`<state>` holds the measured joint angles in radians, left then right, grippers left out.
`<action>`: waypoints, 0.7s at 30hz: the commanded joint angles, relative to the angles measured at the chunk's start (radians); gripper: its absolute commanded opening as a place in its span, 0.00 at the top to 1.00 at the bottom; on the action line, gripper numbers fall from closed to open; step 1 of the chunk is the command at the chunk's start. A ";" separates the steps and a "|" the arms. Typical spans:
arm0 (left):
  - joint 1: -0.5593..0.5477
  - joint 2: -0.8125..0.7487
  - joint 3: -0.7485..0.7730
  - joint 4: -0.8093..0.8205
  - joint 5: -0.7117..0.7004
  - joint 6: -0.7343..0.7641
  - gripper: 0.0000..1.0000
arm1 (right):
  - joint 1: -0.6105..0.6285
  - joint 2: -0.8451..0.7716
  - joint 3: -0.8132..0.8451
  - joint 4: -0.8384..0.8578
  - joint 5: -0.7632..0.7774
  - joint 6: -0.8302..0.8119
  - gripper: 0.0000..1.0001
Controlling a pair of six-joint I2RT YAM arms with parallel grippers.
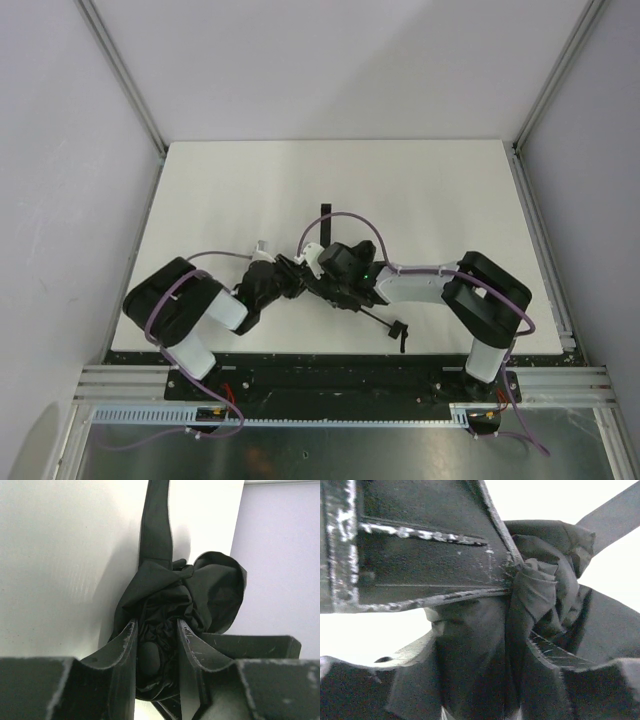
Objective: Put away the umbrella
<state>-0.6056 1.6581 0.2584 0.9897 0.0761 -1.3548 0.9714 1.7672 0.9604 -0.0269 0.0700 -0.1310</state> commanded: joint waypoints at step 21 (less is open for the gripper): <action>0.085 -0.839 0.282 -0.525 0.320 0.675 0.14 | -0.655 -0.617 0.044 -0.255 -1.042 0.439 1.00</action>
<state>-0.5262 0.8139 0.4889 0.5194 0.2287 -0.8341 0.4141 1.2575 0.9062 -0.2237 -0.6304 0.1734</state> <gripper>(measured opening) 0.860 0.396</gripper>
